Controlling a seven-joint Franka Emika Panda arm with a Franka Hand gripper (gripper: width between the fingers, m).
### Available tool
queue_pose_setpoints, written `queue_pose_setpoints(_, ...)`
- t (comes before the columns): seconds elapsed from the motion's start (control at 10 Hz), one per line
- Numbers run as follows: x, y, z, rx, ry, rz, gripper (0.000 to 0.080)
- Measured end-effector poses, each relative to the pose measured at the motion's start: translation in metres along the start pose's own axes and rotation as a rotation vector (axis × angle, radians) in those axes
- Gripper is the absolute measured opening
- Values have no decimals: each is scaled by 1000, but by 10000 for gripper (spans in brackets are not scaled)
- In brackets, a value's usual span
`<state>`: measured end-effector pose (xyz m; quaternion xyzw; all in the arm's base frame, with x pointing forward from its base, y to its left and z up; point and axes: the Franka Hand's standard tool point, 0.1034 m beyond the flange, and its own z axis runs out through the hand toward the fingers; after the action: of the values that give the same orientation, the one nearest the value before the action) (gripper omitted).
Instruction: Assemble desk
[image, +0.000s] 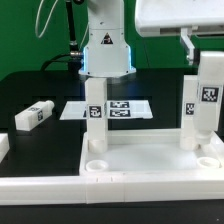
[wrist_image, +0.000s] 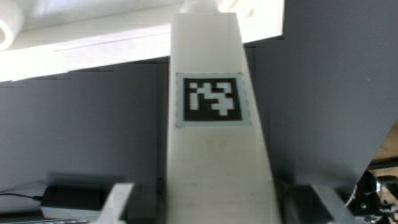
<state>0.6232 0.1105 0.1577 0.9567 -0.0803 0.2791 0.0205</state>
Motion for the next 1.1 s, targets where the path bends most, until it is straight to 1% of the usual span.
queue_pose_setpoints(0.2,-5,-1,10,-13,-8,-1,287)
queue_pose_setpoints(0.5,-10,-9,11,-8,-14,0,287)
queue_pose_setpoints(0.8,-7,-12,15,-9,-5,-5,287)
queue_pose_setpoints(1.1,-14,-14,22,-15,-11,-4,287)
